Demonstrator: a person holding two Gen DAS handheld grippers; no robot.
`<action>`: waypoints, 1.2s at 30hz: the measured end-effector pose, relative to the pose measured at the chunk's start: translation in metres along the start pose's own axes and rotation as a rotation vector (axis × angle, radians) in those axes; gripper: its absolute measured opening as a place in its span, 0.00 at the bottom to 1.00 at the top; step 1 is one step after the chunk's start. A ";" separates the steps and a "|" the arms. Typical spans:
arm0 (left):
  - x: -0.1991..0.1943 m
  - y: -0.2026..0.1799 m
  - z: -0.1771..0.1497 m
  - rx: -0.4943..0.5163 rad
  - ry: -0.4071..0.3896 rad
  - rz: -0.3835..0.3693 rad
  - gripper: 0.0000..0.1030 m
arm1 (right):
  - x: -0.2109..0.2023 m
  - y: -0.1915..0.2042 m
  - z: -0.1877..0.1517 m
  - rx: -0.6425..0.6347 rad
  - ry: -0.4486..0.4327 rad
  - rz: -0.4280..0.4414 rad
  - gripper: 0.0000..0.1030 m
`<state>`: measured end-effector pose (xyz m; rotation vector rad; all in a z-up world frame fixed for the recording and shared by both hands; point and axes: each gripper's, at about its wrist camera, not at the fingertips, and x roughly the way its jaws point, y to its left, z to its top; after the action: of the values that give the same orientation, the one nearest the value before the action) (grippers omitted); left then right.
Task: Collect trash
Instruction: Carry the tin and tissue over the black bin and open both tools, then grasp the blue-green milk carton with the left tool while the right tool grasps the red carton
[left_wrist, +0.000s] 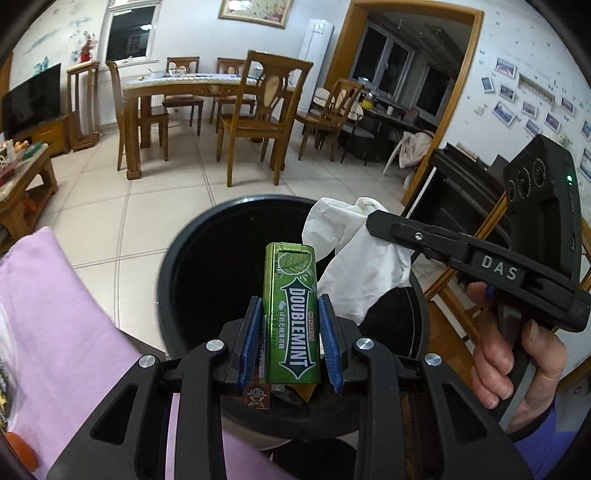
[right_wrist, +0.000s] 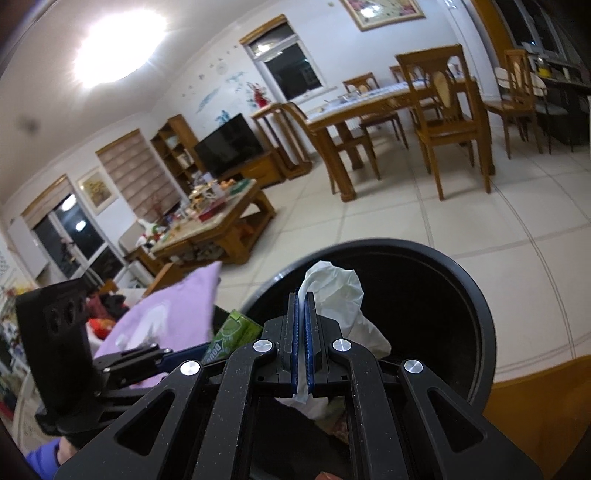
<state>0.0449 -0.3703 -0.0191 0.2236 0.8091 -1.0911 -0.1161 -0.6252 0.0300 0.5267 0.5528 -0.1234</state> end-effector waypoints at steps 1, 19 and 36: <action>0.004 -0.001 0.000 0.001 0.007 -0.001 0.30 | 0.003 0.001 -0.003 0.005 0.003 -0.005 0.04; 0.021 -0.012 0.001 0.009 0.042 0.030 0.68 | 0.027 -0.007 -0.024 0.061 0.039 -0.007 0.48; -0.168 0.050 -0.057 -0.097 -0.143 0.210 0.87 | 0.040 0.133 -0.037 -0.094 0.106 0.139 0.82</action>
<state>0.0244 -0.1990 0.0444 0.1434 0.6920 -0.8583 -0.0663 -0.4913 0.0411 0.4805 0.6207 0.0632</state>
